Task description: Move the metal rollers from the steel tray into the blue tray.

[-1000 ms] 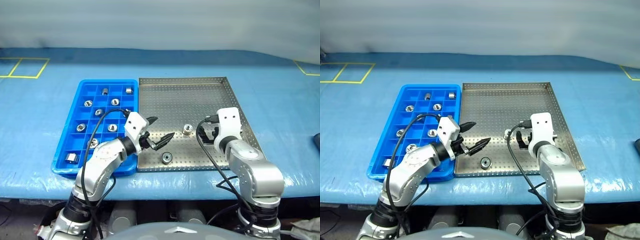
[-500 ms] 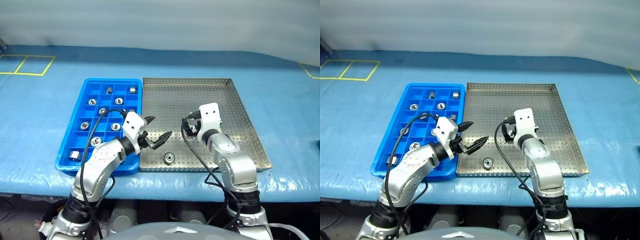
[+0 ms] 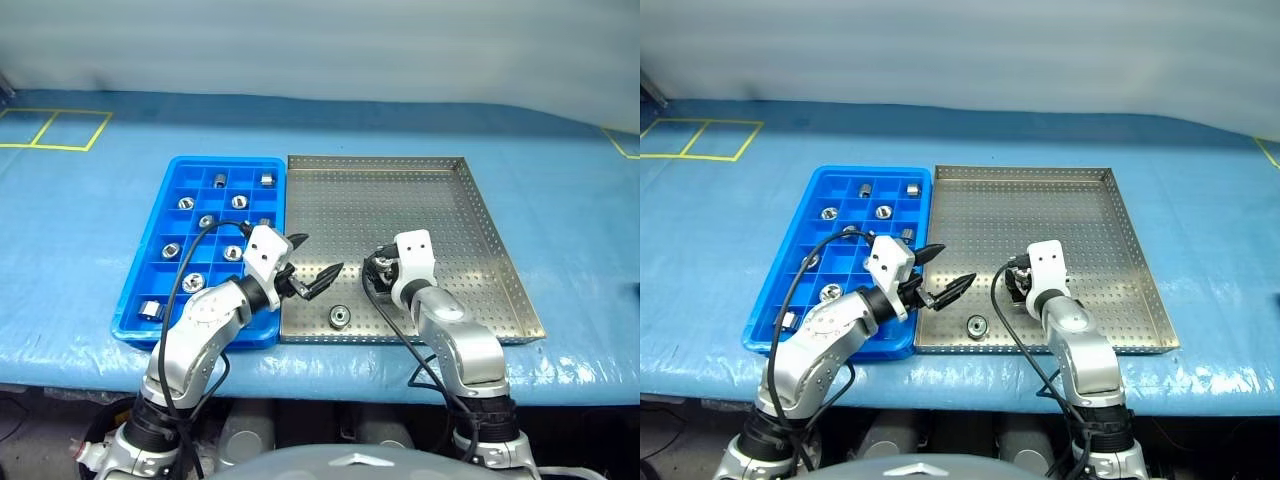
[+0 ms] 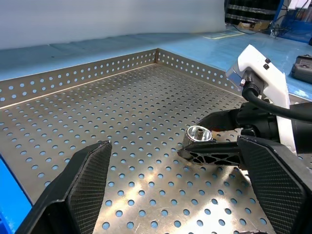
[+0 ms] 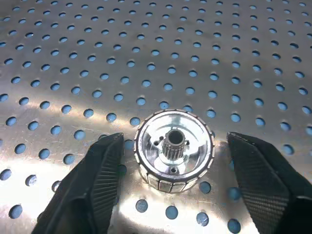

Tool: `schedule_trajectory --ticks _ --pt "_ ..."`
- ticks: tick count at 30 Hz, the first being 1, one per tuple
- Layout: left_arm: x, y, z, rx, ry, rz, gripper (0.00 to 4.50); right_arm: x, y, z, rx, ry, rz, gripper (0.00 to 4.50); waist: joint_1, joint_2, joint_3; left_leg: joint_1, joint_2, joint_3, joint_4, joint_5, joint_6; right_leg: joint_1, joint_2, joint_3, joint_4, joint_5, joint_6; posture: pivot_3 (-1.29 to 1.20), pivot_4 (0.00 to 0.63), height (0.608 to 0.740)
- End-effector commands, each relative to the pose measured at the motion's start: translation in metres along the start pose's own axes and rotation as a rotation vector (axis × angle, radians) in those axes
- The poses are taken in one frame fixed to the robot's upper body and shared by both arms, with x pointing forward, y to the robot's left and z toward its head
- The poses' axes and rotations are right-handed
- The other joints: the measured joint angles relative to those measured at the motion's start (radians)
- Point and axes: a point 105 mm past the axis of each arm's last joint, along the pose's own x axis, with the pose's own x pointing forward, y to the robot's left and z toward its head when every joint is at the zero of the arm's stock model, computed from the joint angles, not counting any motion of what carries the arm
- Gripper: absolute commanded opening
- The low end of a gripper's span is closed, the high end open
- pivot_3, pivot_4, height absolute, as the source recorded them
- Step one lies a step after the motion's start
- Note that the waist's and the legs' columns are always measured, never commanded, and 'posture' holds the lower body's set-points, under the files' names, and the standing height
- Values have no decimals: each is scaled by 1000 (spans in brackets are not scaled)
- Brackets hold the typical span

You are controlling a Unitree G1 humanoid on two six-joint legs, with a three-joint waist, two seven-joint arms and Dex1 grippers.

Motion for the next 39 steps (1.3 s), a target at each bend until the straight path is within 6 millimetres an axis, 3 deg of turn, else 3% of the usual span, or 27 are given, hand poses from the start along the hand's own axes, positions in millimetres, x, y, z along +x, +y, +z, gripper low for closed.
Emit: schedule_trajectory --ticks 1,4,11,18,27,34,39 --pt "-1 -4 15 30 -53 -6 4500 -3 3 15 -2 -64 14 2660 0 0 0 0 0 0 0 0 0 0 0 0 0 0 0 198 150 740" --pt "-1 -3 15 30 -54 0 4500 -5 7 23 -11 -83 33 1701 0 0 0 0 0 0 0 0 0 0 0 0 0 0 0 201 150 740" --pt "-8 8 15 39 -63 86 4500 -9 24 56 -107 -155 116 1696 0 0 0 0 0 -1 0 0 0 0 0 0 0 0 0 236 150 740" --pt "-34 32 17 61 -74 258 4500 -9 48 90 -213 -204 208 1696 22 0 1 0 0 -2 -1 0 0 0 0 -1 0 0 1 318 150 740" --pt "-72 41 15 93 -94 400 4500 -8 87 103 -318 -191 336 1696 77 0 1 -1 0 -2 -3 0 0 -1 0 -3 -1 0 0 420 150 740" --pt "-84 40 11 71 -86 432 4500 -14 118 100 -357 -173 466 1696 116 1 2 -2 0 -2 -3 0 0 -1 -1 -6 -2 -2 -2 460 150 740" --pt "-84 37 9 58 -81 431 4500 -18 128 90 -352 -146 522 1696 148 1 2 -4 1 -5 -3 0 0 -2 -1 -11 -2 -3 -4 473 150 740"
